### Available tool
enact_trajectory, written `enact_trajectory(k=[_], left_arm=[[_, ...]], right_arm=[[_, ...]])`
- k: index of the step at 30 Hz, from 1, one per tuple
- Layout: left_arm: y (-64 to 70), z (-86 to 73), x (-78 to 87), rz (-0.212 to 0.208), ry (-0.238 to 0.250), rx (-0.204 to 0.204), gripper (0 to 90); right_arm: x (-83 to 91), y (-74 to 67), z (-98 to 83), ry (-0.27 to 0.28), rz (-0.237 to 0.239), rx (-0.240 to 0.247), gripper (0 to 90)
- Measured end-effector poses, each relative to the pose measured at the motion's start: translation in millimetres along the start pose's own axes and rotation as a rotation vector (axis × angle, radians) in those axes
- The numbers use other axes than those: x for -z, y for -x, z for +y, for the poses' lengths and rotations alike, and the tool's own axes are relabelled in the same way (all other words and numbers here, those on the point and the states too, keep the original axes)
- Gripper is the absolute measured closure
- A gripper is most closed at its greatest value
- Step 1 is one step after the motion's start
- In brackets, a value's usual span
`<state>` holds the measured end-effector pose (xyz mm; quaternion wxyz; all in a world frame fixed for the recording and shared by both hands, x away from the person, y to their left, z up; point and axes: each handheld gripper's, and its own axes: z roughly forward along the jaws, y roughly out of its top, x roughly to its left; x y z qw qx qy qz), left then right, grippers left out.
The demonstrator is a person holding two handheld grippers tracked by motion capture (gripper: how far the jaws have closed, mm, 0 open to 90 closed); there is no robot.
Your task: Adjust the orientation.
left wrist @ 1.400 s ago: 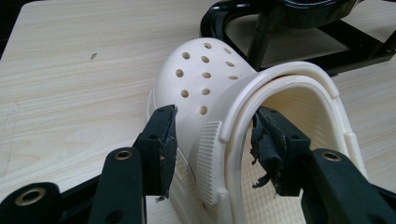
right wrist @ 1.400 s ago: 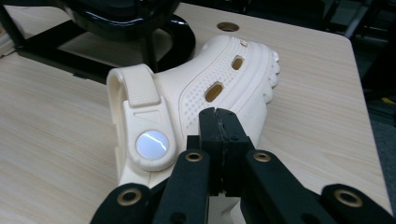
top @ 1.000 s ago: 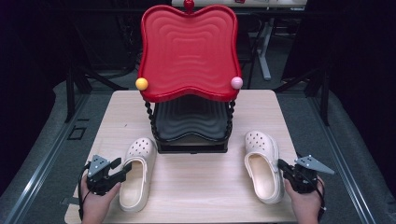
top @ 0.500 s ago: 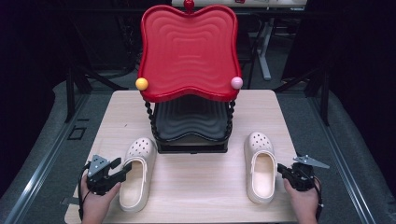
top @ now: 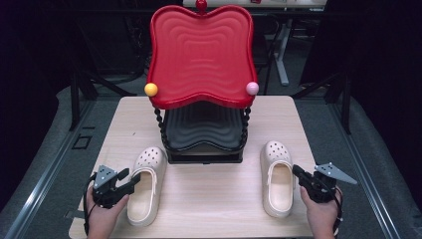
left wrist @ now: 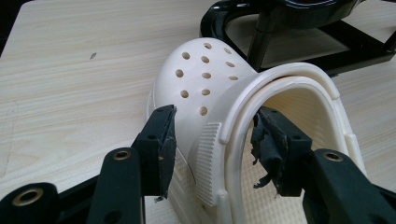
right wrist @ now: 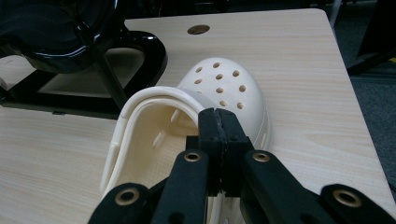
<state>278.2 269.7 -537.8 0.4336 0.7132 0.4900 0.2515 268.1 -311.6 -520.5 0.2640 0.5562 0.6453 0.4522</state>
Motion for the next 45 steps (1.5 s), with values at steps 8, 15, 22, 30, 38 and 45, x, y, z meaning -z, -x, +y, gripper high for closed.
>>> enact_trajectory(k=[8, 15, 22, 30, 38, 45], left_arm=[[0.2, 0.0, 0.1, 0.000, 0.000, -0.001, 49.8], [0.1, 0.1, 0.1, 0.000, 0.000, -0.001, 49.7], [0.1, 0.0, 0.3, -0.004, 0.001, 0.002, 49.7], [1.6, 0.0, 0.0, -0.011, -0.006, -0.003, 49.7], [3.8, -0.8, -3.3, -0.014, -0.018, -0.014, 50.0], [3.6, -1.0, -3.6, -0.016, -0.020, -0.012, 50.3]], right_arm=[[-3.2, 1.8, -1.4, -0.007, -0.001, -0.013, 88.9], [1.7, -9.2, -0.7, 0.012, -0.068, 0.107, 72.3], [-9.5, -16.4, -6.2, -0.063, -0.133, 0.188, 65.5], [-14.6, -16.9, -9.4, -0.120, -0.161, 0.182, 70.9], [-14.2, -18.8, -6.9, -0.114, -0.120, 0.175, 74.6], [-14.3, -27.3, -6.6, -0.103, -0.055, 0.194, 74.7]])
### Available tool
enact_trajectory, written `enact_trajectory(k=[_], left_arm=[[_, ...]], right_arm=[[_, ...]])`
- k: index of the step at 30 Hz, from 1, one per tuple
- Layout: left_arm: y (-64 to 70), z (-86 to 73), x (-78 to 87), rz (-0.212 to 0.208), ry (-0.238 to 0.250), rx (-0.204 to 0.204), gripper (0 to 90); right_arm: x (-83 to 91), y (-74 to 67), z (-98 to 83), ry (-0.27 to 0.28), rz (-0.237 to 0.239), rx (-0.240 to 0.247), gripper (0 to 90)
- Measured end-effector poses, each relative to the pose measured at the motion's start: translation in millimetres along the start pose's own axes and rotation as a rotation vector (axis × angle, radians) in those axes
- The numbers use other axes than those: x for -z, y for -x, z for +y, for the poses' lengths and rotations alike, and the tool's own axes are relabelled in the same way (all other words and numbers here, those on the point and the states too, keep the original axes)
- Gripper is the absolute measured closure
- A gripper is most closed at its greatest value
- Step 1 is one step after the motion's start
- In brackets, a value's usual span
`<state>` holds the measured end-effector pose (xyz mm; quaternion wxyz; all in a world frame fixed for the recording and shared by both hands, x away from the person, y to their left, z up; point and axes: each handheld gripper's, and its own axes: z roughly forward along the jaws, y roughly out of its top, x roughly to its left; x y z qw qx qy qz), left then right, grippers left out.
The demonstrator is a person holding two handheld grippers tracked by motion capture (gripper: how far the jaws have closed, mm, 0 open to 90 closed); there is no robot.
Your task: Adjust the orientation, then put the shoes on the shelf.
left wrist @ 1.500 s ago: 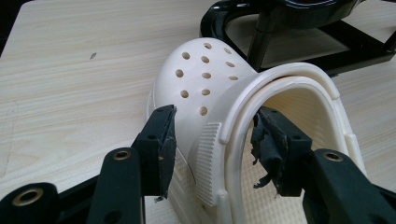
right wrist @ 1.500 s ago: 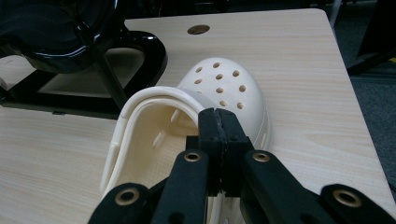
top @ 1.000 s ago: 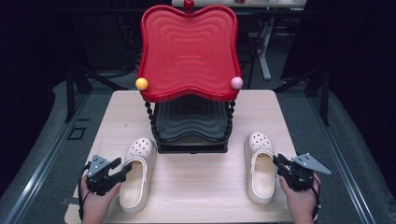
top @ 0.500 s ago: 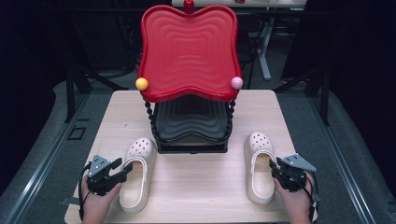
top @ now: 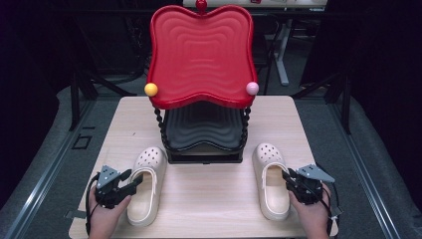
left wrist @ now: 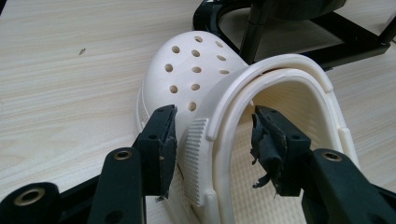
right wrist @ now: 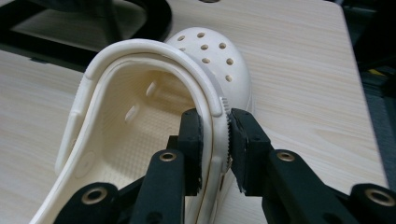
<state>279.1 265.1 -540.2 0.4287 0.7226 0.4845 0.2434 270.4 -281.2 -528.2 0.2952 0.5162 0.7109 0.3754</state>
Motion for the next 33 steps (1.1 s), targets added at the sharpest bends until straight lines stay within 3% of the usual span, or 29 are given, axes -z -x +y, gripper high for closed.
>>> enact_trajectory(k=[7, 12, 15, 16, 21, 30, 33], left_arm=[[0.1, 0.0, -0.2, -0.001, -0.001, 0.001, 50.3], [0.6, 0.0, -0.4, -0.005, -0.001, -0.001, 50.4], [0.8, -0.1, 0.0, -0.005, -0.002, -0.001, 50.9], [0.9, -0.1, 0.5, -0.004, -0.003, -0.004, 51.1], [1.5, -0.4, 0.4, 0.004, -0.008, -0.006, 52.1], [3.7, -1.1, 0.7, 0.031, -0.020, -0.012, 58.5], [2.7, -2.5, -0.2, 0.043, -0.034, -0.005, 59.9]], right_arm=[[-0.1, -9.1, 0.8, 0.007, 0.039, 0.009, 75.0], [-1.7, -15.6, -1.7, -0.017, 0.029, 0.046, 73.4], [-1.8, -14.9, -3.0, -0.017, 0.035, 0.036, 71.5], [-0.7, -12.0, -3.9, -0.015, 0.053, 0.000, 69.1], [5.4, -7.4, -5.8, -0.034, 0.074, -0.031, 64.0], [4.7, -10.0, -7.0, -0.048, 0.054, -0.028, 63.2], [6.2, -12.7, -6.4, -0.054, 0.045, -0.012, 67.5]])
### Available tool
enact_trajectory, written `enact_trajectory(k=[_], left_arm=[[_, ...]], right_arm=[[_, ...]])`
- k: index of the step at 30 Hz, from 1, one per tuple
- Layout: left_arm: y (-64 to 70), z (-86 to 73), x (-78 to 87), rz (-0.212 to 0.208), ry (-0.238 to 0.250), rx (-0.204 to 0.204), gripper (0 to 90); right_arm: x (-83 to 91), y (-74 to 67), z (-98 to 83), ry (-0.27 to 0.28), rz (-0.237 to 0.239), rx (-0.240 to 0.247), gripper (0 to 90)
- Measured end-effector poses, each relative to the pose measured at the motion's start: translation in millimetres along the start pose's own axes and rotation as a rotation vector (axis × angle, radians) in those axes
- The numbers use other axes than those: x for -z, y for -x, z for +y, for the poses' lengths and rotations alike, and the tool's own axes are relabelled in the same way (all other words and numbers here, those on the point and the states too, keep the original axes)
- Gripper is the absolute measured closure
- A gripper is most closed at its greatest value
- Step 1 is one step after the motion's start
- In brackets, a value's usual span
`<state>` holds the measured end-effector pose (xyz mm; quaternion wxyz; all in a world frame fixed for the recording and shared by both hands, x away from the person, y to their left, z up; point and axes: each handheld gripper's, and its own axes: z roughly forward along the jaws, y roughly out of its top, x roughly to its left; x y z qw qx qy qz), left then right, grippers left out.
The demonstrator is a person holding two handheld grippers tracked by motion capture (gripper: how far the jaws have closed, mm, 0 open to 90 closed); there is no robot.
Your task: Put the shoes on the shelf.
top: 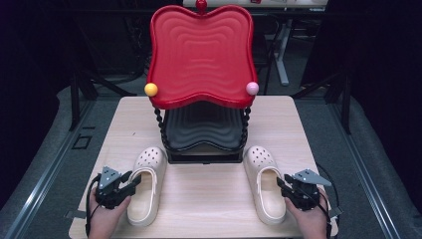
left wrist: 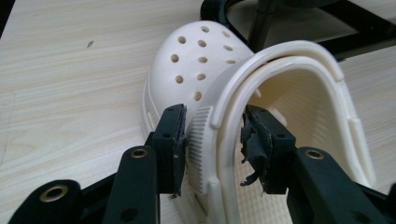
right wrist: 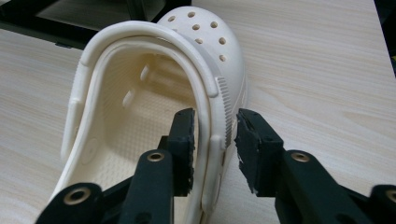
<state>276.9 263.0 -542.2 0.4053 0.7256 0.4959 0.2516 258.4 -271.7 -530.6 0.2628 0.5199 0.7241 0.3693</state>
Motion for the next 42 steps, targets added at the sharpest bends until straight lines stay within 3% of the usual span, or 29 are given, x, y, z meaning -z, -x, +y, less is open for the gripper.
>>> enact_trajectory(k=[8, 10, 18, 23, 25, 31, 36, 42], left_arm=[[-1.4, -1.2, -1.2, 0.018, -0.017, 0.024, 64.2], [-0.3, -0.3, -0.8, 0.024, -0.018, 0.010, 65.6], [3.6, 2.6, 1.3, 0.027, 0.028, 0.011, 63.9], [4.1, 3.5, -2.4, 0.039, 0.014, -0.001, 64.5], [4.0, 3.7, -2.6, 0.040, 0.009, -0.001, 64.8], [4.6, 3.5, -2.6, 0.046, 0.012, 0.026, 65.1], [5.0, 4.8, -1.6, 0.068, 0.006, 0.025, 69.9], [4.1, 5.6, -0.1, 0.080, 0.007, 0.027, 72.3]], right_arm=[[-2.0, -1.9, 0.5, 0.016, -0.014, 0.001, 72.0], [-1.8, -3.1, 0.7, 0.024, -0.021, 0.008, 72.0], [-1.5, -5.7, 2.4, 0.049, -0.041, 0.041, 68.6], [-8.0, -12.3, 7.6, 0.050, -0.077, 0.113, 70.2], [-9.6, -12.9, 8.1, 0.047, -0.082, 0.112, 71.5], [-8.4, -10.7, 8.5, 0.042, -0.069, 0.077, 72.4], [-8.5, -6.5, 9.3, 0.041, -0.037, -0.004, 72.7], [-6.5, -5.9, 9.1, 0.035, -0.029, -0.037, 74.7]])
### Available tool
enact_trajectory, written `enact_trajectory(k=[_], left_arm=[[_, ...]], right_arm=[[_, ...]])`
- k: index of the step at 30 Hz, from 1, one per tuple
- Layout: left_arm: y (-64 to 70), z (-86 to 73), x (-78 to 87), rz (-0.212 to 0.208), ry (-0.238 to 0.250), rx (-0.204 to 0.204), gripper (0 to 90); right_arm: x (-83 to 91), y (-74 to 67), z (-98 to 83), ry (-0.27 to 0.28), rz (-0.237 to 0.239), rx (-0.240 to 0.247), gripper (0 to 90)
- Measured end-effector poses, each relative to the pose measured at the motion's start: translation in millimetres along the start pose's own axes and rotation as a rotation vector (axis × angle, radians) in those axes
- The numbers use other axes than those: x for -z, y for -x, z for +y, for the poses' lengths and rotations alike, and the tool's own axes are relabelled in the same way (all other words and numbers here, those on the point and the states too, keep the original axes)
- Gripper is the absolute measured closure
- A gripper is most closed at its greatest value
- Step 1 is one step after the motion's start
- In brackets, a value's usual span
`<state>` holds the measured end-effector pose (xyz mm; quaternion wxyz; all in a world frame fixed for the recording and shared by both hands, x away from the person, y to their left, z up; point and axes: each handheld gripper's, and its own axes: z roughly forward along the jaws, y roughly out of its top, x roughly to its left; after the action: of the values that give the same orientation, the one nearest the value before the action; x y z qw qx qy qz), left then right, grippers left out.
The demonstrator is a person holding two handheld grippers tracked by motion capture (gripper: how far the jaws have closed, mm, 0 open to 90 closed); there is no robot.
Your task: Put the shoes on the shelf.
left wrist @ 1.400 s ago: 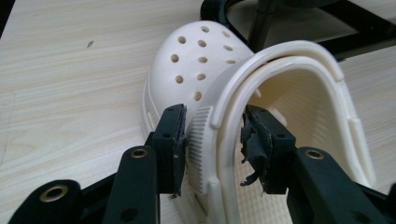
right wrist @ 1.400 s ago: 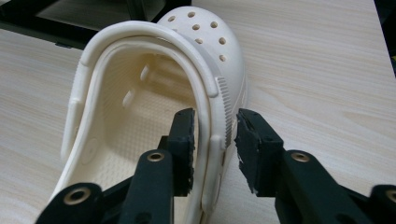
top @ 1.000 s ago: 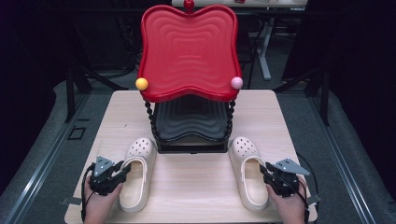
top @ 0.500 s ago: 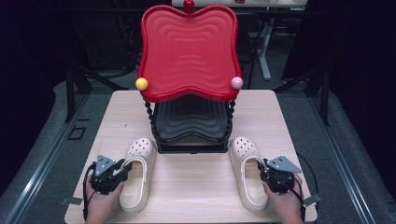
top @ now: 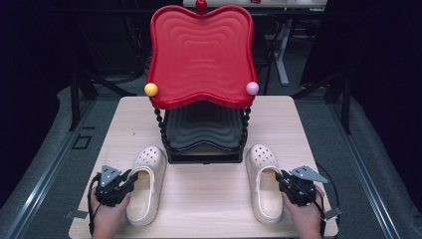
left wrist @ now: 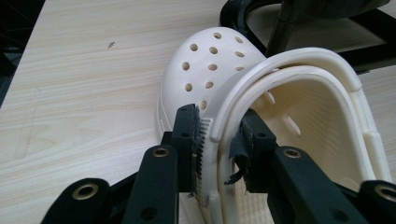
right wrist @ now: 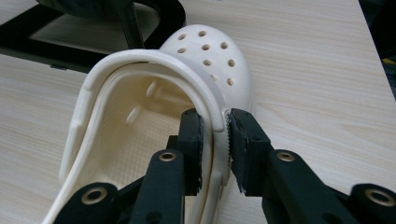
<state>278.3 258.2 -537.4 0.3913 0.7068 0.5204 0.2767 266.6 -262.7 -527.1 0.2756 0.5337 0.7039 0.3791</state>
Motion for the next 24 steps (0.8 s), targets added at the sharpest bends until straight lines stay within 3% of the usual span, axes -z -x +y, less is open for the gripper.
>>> enact_trajectory(k=[8, 15, 24], left_arm=[[-1.7, 1.5, 7.1, -0.018, 0.024, 0.011, 75.2], [-4.2, 4.0, 21.7, -0.024, 0.051, 0.044, 75.3], [6.9, 6.9, 47.2, -0.043, 0.082, 0.031, 75.4]], right_arm=[[8.5, 1.8, 0.1, 0.047, 0.001, -0.045, 75.5], [19.3, -3.1, 2.0, 0.057, -0.001, -0.041, 75.5], [47.5, -15.6, 10.5, 0.106, 0.003, -0.035, 75.6]])
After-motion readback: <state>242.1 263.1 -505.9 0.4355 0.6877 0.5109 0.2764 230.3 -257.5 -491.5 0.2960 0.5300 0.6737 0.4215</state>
